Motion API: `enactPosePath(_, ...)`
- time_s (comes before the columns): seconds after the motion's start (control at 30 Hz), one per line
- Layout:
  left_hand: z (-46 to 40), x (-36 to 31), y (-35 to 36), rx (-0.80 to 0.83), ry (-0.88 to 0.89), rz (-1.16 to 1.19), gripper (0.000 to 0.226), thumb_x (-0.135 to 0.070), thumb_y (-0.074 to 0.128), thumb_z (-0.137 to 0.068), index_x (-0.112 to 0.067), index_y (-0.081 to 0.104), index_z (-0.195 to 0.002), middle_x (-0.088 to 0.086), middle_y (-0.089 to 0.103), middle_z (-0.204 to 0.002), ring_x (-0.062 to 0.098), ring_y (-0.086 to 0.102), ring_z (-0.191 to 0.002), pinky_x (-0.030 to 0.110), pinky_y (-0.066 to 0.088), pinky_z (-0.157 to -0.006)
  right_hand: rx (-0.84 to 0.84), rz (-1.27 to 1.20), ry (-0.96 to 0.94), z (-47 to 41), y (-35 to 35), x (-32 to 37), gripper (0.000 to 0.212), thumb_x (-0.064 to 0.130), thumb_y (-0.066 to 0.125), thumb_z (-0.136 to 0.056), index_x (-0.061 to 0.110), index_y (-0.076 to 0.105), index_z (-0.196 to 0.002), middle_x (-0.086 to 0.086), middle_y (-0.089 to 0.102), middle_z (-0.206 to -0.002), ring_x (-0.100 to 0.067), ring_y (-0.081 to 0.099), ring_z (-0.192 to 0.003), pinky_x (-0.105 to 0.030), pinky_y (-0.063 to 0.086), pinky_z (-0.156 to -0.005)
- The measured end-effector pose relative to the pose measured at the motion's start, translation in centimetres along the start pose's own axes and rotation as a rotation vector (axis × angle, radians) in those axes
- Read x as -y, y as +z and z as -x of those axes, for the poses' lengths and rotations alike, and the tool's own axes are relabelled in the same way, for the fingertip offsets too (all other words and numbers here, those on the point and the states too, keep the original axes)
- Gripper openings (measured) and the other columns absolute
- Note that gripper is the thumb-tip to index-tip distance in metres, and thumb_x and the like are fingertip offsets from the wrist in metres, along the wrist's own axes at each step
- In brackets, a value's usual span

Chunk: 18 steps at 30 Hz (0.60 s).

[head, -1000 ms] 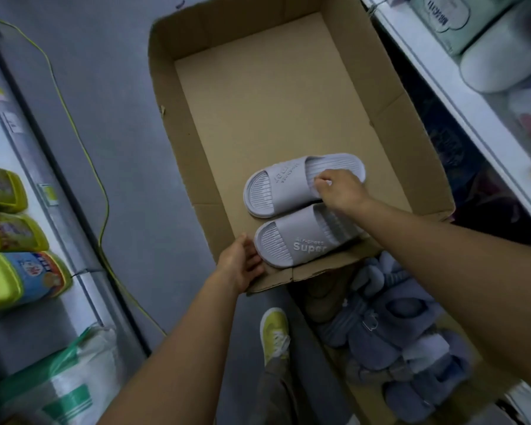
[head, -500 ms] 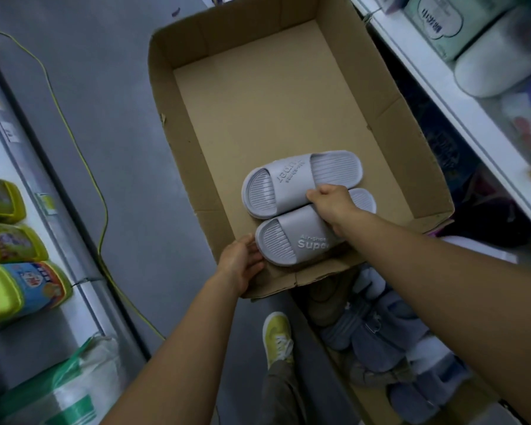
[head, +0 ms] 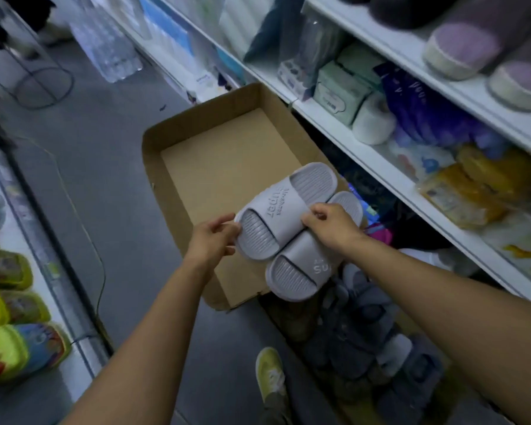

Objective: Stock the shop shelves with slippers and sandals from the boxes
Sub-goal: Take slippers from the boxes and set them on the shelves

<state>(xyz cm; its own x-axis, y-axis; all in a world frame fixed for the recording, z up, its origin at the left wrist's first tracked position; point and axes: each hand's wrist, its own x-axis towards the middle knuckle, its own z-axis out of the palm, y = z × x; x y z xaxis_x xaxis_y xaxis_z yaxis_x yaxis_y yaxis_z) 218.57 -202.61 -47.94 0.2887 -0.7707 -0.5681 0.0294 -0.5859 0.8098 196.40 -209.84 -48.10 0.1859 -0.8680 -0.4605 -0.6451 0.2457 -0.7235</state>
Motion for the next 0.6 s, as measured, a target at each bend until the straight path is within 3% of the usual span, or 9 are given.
enactPosePath(0.17, 7.4, -1.5, 5.7, 0.242, 0.071, -0.247, 0.052, 0.000, 0.064, -0.087, -0.016, 0.050, -0.135, 0.023, 0.064, -0.106, 0.025, 0.063, -0.079, 0.038, 0.056, -0.073, -0.080, 0.032, -0.004, 8.9, -6.5, -4.2, 0.033, 0.029, 0.053, -0.091, -0.003, 0.054, -0.086, -0.019, 0.053, -0.076, -0.022, 0.050, -0.069, -0.034, 0.040, -0.065)
enactPosePath(0.27, 12.6, -0.7, 10.8, 0.320, 0.130, -0.355, 0.059, 0.005, 0.064, -0.083, -0.022, 0.048, -0.134, 0.017, 0.061, -0.099, 0.026, 0.063, -0.077, 0.043, 0.057, -0.079, -0.149, 0.062, 0.009, 15.8, -10.4, -7.7, 0.032, 0.030, 0.054, -0.091, -0.001, 0.055, -0.084, -0.021, 0.057, -0.080, -0.026, 0.054, -0.071, -0.038, 0.044, -0.066)
enactPosePath(0.37, 18.4, 1.3, 15.9, 0.434, 0.214, -0.397, 0.072, 0.011, 0.065, -0.080, -0.017, 0.041, -0.141, 0.008, 0.061, -0.089, 0.025, 0.063, -0.079, 0.051, 0.056, -0.081, -0.237, 0.099, 0.038, 23.5, -14.2, -11.7, 0.026, 0.028, 0.054, -0.091, 0.004, 0.058, -0.082, -0.019, 0.063, -0.085, -0.031, 0.061, -0.080, -0.043, 0.049, -0.073)
enactPosePath(0.5, 27.5, 3.5, 23.0, 0.645, 0.235, -0.415, 0.078, 0.015, 0.062, -0.080, -0.023, 0.036, -0.142, 0.011, 0.058, -0.103, 0.025, 0.063, -0.080, 0.044, 0.058, -0.068, -0.300, 0.110, 0.107, 34.5, -19.2, -17.5, 0.022, 0.028, 0.054, -0.092, 0.009, 0.063, -0.085, -0.010, 0.062, -0.078, -0.026, 0.060, -0.075, -0.036, 0.046, -0.066)
enactPosePath(0.6, 34.3, 4.8, 28.2, 0.755, 0.254, -0.437, 0.073, 0.016, 0.061, -0.081, -0.023, 0.040, -0.139, 0.005, 0.052, -0.096, 0.021, 0.058, -0.069, 0.031, 0.057, -0.053, -0.356, 0.111, 0.162, 42.3, -22.6, -21.6, 0.022, 0.029, 0.057, -0.091, 0.011, 0.064, -0.083, -0.009, 0.062, -0.077, -0.023, 0.058, -0.073, -0.032, 0.044, -0.067)
